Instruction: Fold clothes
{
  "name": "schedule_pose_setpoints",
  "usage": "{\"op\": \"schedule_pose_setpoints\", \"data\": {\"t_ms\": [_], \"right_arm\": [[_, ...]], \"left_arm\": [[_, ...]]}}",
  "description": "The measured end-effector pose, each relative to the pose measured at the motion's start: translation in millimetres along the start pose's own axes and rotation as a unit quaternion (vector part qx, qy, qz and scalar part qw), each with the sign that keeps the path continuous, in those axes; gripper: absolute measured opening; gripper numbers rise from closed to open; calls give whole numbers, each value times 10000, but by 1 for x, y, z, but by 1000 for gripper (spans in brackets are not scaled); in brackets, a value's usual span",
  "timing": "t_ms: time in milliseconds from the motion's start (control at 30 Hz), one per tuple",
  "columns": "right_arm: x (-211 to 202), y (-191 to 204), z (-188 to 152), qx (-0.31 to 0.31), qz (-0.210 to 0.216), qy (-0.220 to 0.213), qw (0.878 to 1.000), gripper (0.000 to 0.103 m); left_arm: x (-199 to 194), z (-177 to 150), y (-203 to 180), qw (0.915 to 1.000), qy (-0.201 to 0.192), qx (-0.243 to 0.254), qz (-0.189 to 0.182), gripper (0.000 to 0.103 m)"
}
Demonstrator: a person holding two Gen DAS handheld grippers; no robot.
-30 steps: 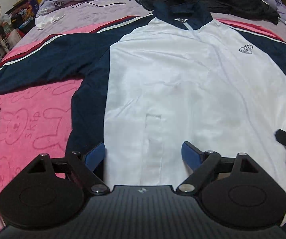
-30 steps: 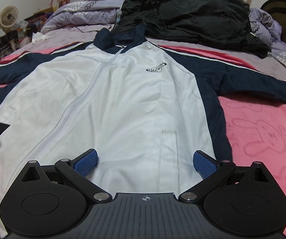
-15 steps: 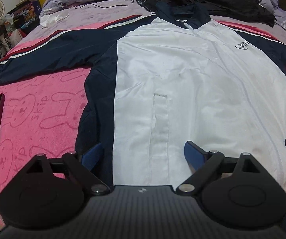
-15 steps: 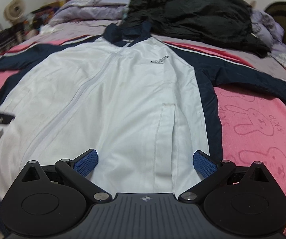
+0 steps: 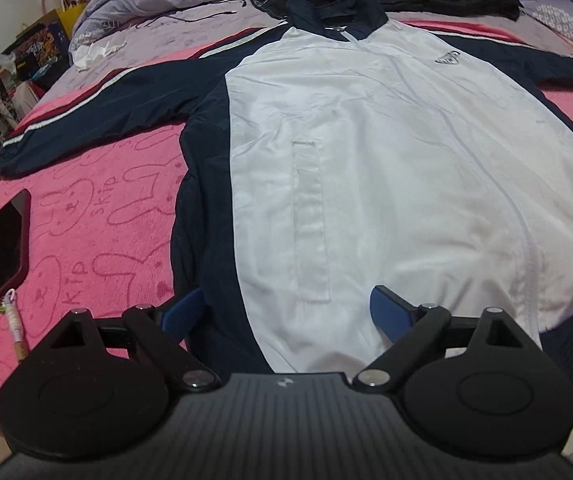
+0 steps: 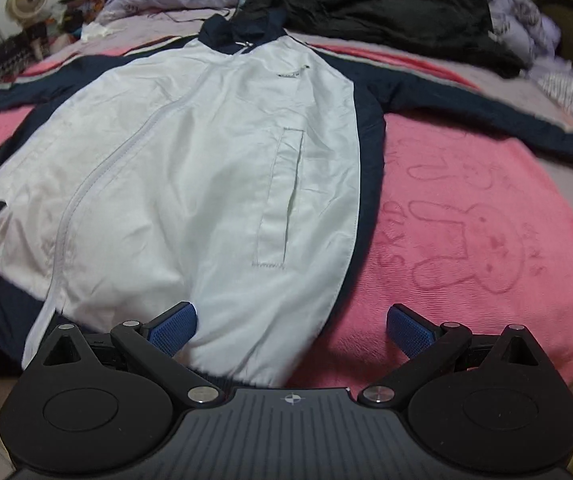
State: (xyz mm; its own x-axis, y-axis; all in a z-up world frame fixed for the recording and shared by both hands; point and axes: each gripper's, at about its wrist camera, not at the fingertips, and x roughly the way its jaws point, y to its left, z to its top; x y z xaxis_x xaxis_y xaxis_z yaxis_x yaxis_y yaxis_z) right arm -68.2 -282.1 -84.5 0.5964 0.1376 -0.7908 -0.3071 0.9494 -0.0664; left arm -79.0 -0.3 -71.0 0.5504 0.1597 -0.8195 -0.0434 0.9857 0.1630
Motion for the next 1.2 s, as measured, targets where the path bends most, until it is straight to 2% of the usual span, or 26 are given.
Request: {"op": "schedule_pose_setpoints", "data": {"t_ms": [167, 367, 633, 800, 967, 1067, 1200], "right_arm": [[-27, 28, 3, -668, -152, -315, 9972, 103], [-50, 46, 14, -785, 63, -502, 9956, 103], [-57, 41, 12, -381, 298, -375, 9981, 103], [-53, 40, 10, -387, 193, -315, 9986, 103], [-47, 31, 22, -300, -4, -711, 9970, 103], [-37, 17, 41, 7, -203, -994, 9948, 103], [-14, -13, 67, 768, 75, -1356, 9878, 101]], "left_arm": [[-23, -4, -12, 9999, -38, 149, -77, 92], [-43, -4, -15, 9997, -12, 59, -229, 93], [-46, -8, -9, 9994, 113, -184, -270, 93], [-39, -6, -8, 9994, 189, -218, -194, 93], [-35, 17, 0, 9995, -51, -265, -158, 93], [-28, 40, 5, 9990, -287, -334, -86, 93], [-3, 69, 9, 9979, -426, -478, -16, 93]]}}
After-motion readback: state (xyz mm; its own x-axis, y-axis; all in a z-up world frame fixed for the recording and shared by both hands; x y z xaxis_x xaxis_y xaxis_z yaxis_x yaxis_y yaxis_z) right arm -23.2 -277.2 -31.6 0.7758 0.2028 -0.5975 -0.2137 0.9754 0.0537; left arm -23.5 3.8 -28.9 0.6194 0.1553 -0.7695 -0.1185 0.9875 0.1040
